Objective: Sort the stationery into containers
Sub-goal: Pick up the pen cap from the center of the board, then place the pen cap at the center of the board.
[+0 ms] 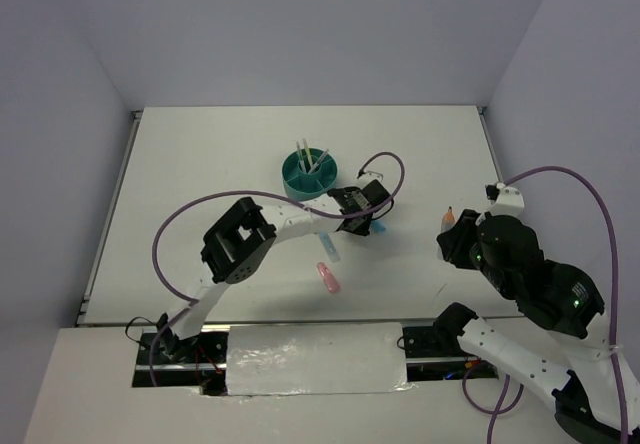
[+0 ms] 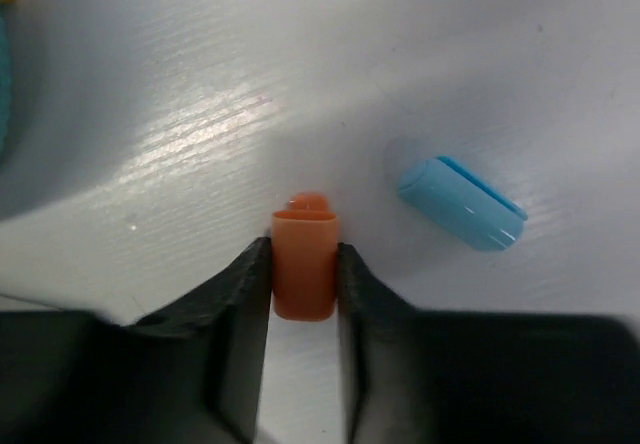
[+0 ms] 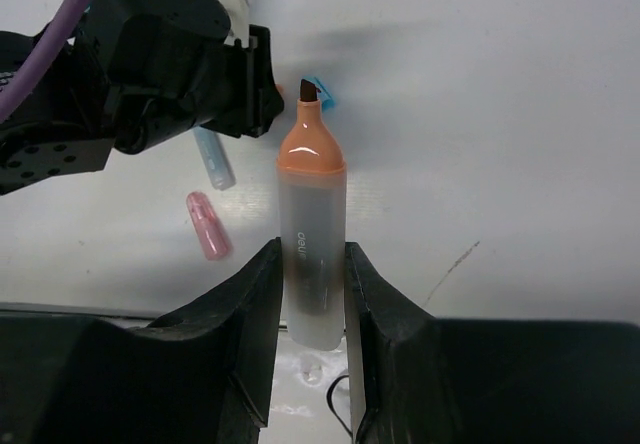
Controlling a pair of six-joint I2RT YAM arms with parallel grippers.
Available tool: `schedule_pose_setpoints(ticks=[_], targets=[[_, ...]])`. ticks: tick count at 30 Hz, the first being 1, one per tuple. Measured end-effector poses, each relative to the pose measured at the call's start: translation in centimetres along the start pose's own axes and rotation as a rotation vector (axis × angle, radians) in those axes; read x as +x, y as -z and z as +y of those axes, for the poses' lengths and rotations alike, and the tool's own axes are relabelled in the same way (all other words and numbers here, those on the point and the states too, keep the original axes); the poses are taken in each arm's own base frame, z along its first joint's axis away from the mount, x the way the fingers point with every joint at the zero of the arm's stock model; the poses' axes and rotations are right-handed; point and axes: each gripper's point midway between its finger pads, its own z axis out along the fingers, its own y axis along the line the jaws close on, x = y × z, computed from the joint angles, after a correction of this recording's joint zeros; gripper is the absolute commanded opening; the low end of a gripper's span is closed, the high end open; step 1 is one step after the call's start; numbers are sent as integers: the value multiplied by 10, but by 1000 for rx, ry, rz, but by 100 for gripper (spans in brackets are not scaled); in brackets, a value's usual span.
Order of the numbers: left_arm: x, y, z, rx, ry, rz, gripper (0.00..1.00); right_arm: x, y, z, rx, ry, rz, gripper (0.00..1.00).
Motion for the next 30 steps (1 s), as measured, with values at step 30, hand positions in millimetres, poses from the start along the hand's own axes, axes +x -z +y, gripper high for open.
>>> schedule_pose_setpoints(ticks=[30], targets=[[135, 139, 112, 305, -906, 123, 0, -26, 17, 54, -303, 133, -69, 0]])
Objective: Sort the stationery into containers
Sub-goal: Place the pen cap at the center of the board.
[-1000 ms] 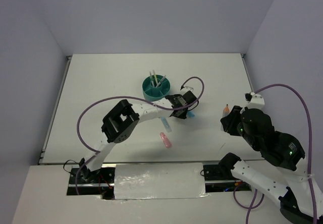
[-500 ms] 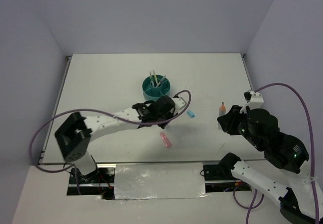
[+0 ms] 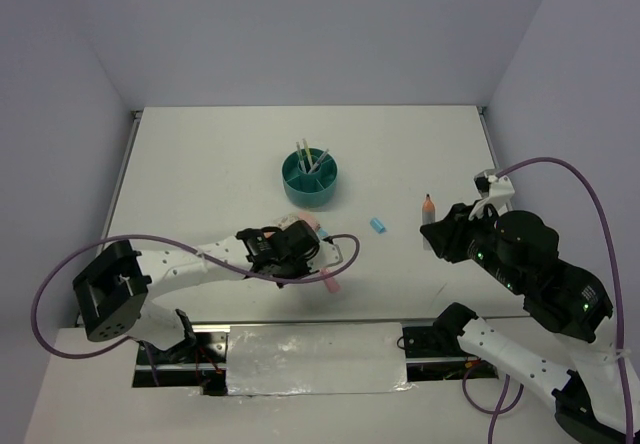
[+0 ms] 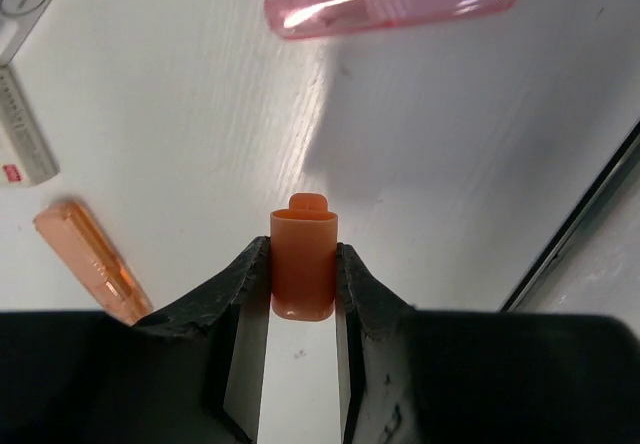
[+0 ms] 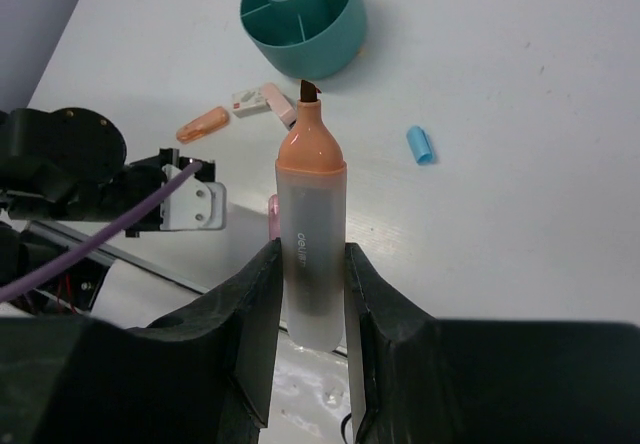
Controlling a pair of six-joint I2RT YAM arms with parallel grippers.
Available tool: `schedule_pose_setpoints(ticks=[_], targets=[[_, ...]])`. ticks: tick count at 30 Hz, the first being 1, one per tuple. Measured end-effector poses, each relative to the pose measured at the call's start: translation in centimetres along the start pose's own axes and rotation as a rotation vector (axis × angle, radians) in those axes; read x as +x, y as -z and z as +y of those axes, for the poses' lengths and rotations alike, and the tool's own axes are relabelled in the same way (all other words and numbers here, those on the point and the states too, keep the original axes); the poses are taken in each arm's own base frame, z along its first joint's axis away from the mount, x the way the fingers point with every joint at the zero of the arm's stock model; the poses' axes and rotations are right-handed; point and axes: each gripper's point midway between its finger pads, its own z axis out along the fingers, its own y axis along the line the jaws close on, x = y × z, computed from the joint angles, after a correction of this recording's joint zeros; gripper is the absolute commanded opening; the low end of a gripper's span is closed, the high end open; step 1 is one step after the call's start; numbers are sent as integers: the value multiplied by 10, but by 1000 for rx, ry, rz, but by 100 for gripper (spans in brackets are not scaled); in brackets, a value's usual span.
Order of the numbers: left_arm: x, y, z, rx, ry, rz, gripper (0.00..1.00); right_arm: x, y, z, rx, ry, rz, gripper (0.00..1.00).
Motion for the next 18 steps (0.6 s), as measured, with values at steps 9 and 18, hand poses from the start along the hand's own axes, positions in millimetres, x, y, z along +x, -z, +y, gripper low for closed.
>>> schedule_pose_setpoints(ticks=[9, 18], targets=[[2, -4, 25, -2, 66, -36, 20, 1, 3, 4, -43, 27, -17, 0], [16, -35, 20, 109, 125, 54, 39, -4, 13, 3, -63, 31, -64, 0]])
